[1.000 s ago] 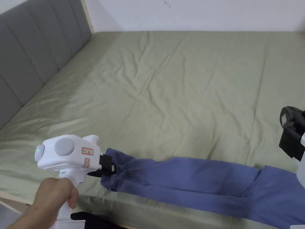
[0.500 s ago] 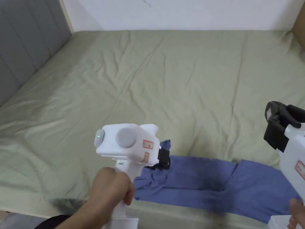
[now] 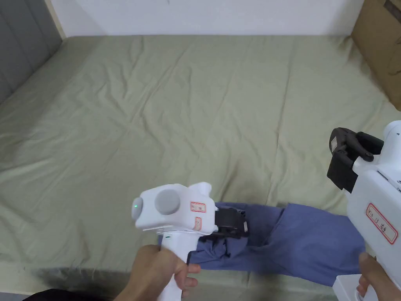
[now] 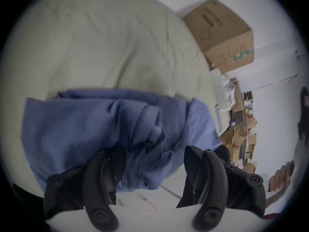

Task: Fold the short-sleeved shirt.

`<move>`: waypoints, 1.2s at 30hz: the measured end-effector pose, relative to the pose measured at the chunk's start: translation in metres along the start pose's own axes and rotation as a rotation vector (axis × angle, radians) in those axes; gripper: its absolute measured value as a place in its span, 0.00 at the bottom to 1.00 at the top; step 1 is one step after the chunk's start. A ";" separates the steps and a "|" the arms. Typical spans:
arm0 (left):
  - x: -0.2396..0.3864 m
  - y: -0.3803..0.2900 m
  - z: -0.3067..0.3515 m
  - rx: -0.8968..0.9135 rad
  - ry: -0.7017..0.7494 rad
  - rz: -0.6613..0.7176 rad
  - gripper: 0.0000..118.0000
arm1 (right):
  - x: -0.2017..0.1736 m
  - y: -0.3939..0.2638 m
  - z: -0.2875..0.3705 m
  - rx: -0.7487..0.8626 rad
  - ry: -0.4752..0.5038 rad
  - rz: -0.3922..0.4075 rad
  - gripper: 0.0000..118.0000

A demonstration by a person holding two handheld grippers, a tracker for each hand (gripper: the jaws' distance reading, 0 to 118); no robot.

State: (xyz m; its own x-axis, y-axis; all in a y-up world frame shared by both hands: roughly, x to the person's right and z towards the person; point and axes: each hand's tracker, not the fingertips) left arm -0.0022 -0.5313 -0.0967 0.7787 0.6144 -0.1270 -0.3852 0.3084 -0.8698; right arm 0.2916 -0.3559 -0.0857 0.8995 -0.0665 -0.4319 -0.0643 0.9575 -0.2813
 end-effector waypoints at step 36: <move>-0.017 -0.043 0.087 0.584 0.080 -0.160 0.82 | 0.010 -0.004 -0.009 -0.053 0.002 -0.044 0.01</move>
State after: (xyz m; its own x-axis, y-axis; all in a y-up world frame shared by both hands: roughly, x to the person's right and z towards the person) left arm -0.0427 -0.4916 -0.0158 0.8753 0.4782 -0.0714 -0.4507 0.7533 -0.4790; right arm 0.2969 -0.3633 -0.0970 0.9009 -0.1085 -0.4203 -0.0480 0.9374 -0.3449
